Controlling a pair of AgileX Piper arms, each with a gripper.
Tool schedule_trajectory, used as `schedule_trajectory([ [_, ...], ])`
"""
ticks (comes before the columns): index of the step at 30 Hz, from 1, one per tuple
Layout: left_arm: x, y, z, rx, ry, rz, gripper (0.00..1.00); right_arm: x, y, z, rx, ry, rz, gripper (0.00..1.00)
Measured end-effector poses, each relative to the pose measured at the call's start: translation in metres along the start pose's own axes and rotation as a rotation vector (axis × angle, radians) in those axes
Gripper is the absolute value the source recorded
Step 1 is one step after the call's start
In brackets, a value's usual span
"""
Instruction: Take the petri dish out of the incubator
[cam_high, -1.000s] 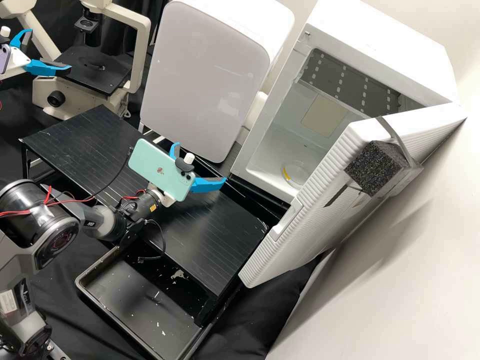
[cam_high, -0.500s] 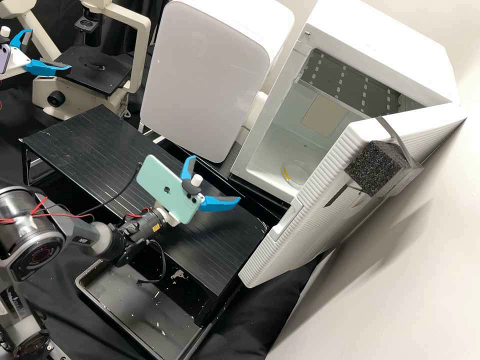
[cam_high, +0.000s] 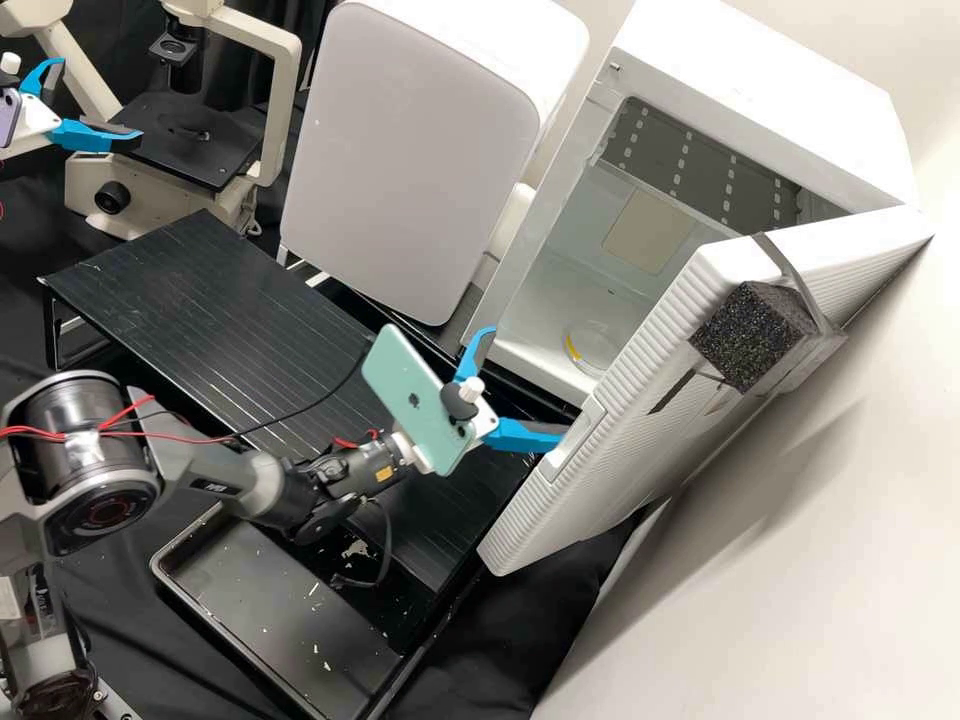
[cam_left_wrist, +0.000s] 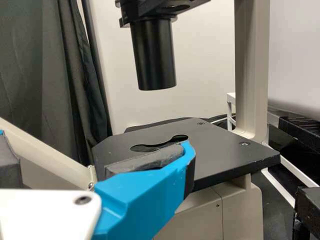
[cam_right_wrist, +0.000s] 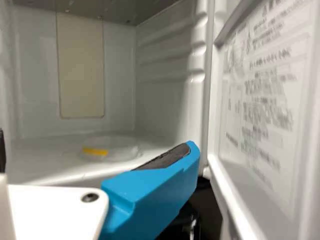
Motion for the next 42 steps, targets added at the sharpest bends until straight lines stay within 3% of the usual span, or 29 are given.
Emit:
schedule_trajectory([
  [6,0.0,0.0,0.0,0.0,0.0,0.0,1.0,0.04,-0.005,0.005,-0.018,-0.033,-0.003,1.0],
  [17,0.0,0.0,0.0,0.0,0.0,0.0,1.0,0.084,-0.028,0.018,-0.091,-0.108,-0.093,1.0],
  [38,0.0,0.0,0.0,0.0,0.0,0.0,1.0,0.117,-0.033,0.021,-0.094,-0.134,-0.117,1.0],
  [42,0.0,0.0,0.0,0.0,0.0,0.0,1.0,0.119,-0.035,0.016,-0.08,-0.122,-0.14,1.0],
])
